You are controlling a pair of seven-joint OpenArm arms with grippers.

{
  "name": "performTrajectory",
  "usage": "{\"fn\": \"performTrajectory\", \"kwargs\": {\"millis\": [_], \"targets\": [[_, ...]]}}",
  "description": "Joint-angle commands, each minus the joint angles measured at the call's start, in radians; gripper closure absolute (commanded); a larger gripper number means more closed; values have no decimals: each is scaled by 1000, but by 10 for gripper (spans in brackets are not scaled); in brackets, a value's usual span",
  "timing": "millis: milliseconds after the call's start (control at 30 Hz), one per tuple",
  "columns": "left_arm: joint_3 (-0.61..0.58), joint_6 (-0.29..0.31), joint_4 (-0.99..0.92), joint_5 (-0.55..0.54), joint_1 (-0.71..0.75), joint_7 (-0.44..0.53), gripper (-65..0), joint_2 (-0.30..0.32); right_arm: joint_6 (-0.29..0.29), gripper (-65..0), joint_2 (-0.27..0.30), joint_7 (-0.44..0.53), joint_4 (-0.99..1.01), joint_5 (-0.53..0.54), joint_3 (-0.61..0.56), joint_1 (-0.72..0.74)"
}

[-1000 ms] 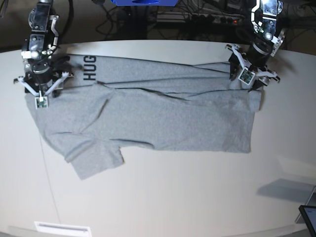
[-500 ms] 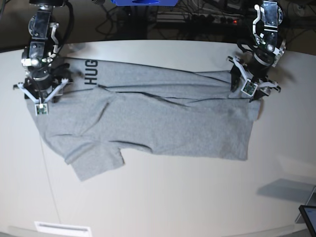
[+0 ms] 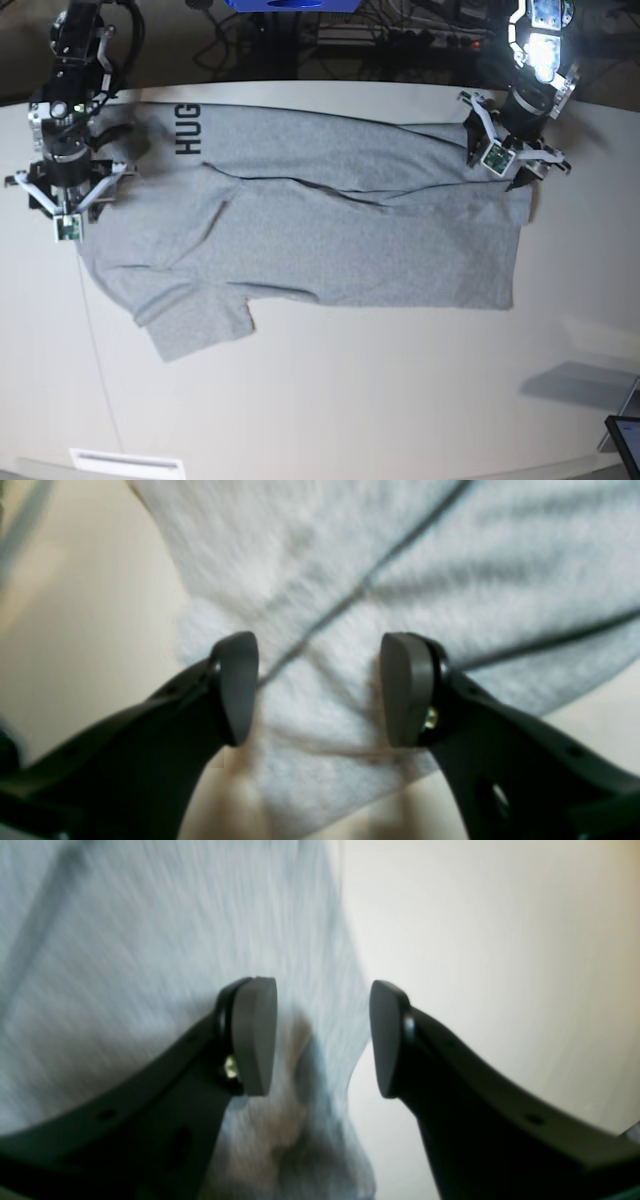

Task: Fold the T-shirt properly
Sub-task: 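Grip the shirt edge with both grippers and pull it taut, then open both grippers and raise them away from the shirt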

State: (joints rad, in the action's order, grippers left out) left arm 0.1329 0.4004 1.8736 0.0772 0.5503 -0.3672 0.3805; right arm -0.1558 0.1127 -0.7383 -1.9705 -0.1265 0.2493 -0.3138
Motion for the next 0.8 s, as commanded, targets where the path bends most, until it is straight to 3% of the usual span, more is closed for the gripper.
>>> {"fn": "performTrajectory", "kwargs": {"millis": [0,100,300,400,500,633,767], "targets": [[27,-10,21,6,7,4,-380,-8,5,-292,8,0,-13,0,3,-12],[76,-8,51,13,14,6,-380,-48,5,-292,2,-2,-17,0,3,-31],[98,-8,83,13,50,4,-380,-53,3,-287,0,12,-17,3,2,-77],[132,-8,85,3,44,7,-380,-65,-1,-287,0,78,-16,3,2,-75],[173,-8,85,3,18,7,-380,-91,-49,-290,0,98,-16,3,2,-46],[228,-7,85,0,-39,0,-381,-139,-147,-292,2,43,-13,3,5,38],[276,42,85,-17,-148,-164,-385,-170,-287,-295,5,-69,-10,3,12,172]]}}
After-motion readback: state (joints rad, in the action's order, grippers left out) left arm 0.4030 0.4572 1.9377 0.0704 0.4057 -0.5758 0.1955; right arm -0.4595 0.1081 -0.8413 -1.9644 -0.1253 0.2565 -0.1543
